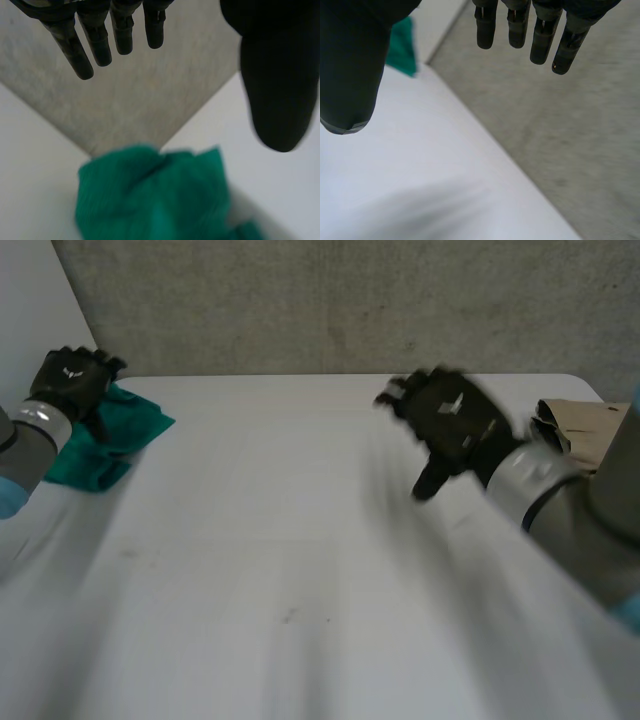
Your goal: Fold the laundry.
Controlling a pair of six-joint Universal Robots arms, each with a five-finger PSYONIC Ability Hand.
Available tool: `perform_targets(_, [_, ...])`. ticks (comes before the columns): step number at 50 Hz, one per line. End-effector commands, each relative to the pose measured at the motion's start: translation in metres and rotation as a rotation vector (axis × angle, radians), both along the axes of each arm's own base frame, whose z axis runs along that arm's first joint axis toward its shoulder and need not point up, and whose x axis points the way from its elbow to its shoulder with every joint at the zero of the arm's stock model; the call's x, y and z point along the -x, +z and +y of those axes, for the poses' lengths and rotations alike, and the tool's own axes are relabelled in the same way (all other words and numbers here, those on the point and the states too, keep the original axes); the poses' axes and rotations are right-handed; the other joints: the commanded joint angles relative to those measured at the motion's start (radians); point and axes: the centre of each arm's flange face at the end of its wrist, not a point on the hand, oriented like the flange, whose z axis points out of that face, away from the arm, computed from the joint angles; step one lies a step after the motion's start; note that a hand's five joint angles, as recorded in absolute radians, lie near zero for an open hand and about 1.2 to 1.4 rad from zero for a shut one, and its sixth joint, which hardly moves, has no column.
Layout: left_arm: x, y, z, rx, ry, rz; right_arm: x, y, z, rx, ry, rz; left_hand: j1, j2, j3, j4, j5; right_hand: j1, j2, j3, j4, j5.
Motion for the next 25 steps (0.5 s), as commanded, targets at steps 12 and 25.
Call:
perform_targets(12, [-0.030, -0.059, -0.068, 0.085, 0.031, -0.099, 0.010, -0.049, 0.033, -0.098, 0.018, 0.109, 0.169, 0.155, 0.148, 0.153, 0.146, -0.027, -0.044, -0.040, -0.059, -0.072])
perform_targets(25, [-0.058, -0.104, -0.084, 0.082, 0.094, -0.236, 0.015, -0.052, 0.036, -0.112, 0.011, 0.113, 0.434, 0.419, 0.413, 0.418, 0.410, -0.027, -0.044, -0.040, -0.059, -0.072])
